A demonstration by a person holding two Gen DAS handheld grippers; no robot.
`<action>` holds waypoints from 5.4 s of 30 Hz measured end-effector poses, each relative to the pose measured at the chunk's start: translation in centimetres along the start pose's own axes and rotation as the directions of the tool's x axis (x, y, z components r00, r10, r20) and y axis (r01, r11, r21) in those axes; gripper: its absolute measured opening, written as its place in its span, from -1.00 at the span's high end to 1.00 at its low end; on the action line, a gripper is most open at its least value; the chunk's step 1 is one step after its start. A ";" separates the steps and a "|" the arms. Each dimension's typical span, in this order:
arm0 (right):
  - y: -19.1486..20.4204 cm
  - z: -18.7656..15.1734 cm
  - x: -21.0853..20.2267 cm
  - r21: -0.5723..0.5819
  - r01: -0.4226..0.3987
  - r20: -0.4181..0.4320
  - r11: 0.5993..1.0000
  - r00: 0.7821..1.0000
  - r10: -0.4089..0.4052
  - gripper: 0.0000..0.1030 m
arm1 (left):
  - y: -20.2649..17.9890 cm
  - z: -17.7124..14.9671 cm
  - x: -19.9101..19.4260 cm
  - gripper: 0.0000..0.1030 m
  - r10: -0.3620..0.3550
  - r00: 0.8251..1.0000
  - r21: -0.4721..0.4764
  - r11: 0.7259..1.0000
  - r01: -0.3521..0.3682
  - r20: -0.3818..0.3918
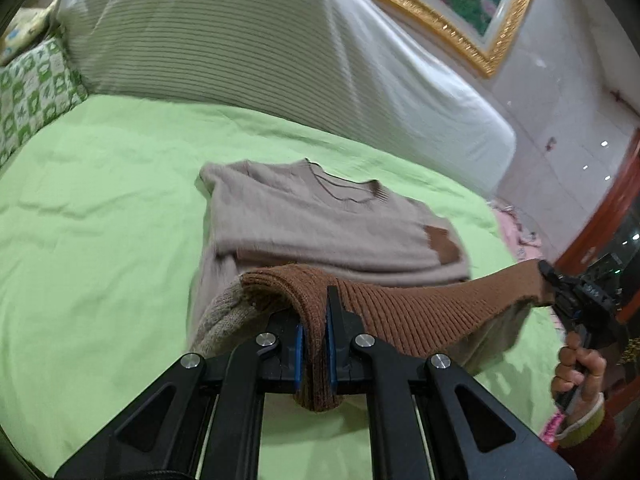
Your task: Fold small clothes
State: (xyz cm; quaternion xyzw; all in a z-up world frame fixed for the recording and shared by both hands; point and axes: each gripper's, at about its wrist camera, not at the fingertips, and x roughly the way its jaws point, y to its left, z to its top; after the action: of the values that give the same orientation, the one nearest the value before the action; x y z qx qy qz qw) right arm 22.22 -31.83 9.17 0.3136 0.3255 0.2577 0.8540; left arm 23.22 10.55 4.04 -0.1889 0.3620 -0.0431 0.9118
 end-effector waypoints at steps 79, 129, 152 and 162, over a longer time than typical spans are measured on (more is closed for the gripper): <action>-7.8 11.7 15.6 -0.125 0.560 -0.003 0.819 0.826 -0.564 -0.12 | 6.4 11.0 15.5 0.02 0.359 0.924 0.116 0.931 -0.345 -0.132; -6.7 -0.8 4.9 -0.304 0.347 -0.159 0.887 0.900 -0.406 -0.33 | 6.8 -1.9 6.9 -0.44 0.080 0.966 0.063 0.996 -0.067 -0.246; -9.5 0.2 5.5 -0.263 0.328 -0.326 0.908 0.855 -0.403 0.83 | 6.3 -4.1 6.9 0.77 0.053 0.933 0.178 0.984 0.012 -0.355; -5.5 2.3 1.9 -0.250 0.376 -0.113 0.892 0.904 -0.412 -0.02 | 8.0 0.1 2.1 -0.09 0.120 0.964 0.076 0.992 -0.104 -0.239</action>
State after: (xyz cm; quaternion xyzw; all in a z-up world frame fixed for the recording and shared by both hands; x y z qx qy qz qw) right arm 26.42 -35.17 5.89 0.1212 0.4201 0.1384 0.8887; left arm 24.35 17.50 -0.22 -0.1328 0.4797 -0.0257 0.8670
